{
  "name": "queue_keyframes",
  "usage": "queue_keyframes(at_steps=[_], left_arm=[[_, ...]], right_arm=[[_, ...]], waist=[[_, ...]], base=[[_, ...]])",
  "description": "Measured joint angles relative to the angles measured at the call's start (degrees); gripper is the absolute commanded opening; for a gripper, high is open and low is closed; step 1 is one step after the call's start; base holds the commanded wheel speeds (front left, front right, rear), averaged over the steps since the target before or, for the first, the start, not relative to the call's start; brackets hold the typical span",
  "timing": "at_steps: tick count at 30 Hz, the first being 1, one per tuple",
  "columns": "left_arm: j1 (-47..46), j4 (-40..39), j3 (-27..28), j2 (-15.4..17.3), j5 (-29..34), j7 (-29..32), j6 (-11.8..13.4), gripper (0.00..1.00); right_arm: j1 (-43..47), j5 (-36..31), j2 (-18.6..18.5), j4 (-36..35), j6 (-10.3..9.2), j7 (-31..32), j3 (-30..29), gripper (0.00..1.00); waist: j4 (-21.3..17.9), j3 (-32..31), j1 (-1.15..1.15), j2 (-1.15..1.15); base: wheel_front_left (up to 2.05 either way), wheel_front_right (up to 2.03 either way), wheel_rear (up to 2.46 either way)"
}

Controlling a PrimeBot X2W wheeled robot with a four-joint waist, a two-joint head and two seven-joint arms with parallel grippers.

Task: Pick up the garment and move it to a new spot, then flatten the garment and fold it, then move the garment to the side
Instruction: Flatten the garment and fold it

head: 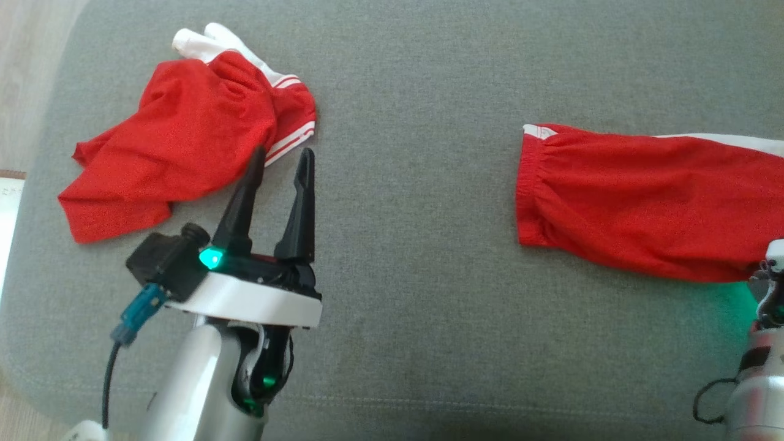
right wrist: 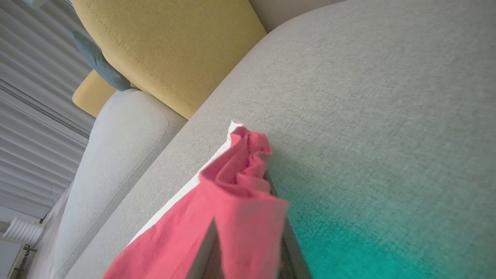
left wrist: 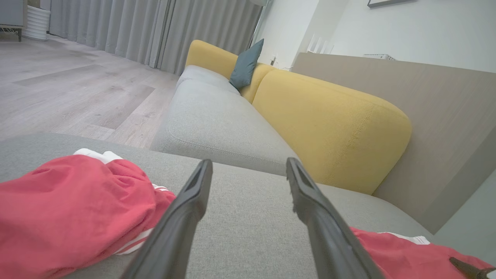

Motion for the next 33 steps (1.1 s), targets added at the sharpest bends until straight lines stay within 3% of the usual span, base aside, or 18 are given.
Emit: queue_keyframes(at_steps=[5, 9, 16, 22, 33], left_arm=[[0.8, 0.4, -0.6, 0.0, 0.3, 0.0, 0.0, 1.00], [1.3, 0.5, -0.6, 0.0, 0.5, 0.0, 0.0, 1.00], [3.0, 0.8, -0.7, 0.0, 0.8, 0.0, 0.1, 1.00], [3.4, 0.8, -1.1, 0.0, 0.8, 0.0, 0.6, 1.00], [5.3, 0.8, -1.3, 0.1, 0.8, 0.0, 1.1, 1.00]], right_arm=[[0.0, 1.1, 0.0, 1.5, 0.00, -2.4, 2.3, 0.00], [-0.5, 3.5, 0.0, 1.7, 0.00, -3.5, 7.4, 0.00], [0.1, 12.4, 0.0, -1.4, 0.00, -4.6, 21.9, 0.00], [5.9, 19.1, -0.1, -6.2, 0.00, -5.4, 35.7, 0.00], [10.1, 23.7, -0.1, -9.4, 0.00, -7.1, 48.7, 0.00]], waist=[[0.5, -0.9, 0.00, 0.00], [0.7, -2.0, 0.00, 0.00], [0.8, -4.4, 0.00, 0.00], [1.1, -6.2, 0.00, 0.00], [3.1, -7.1, 0.00, 0.00]], base=[[0.00, 0.00, 0.00], [0.00, 0.00, 0.00], [0.00, 0.00, 0.00], [0.00, 0.00, 0.00], [0.00, 0.00, 0.00]])
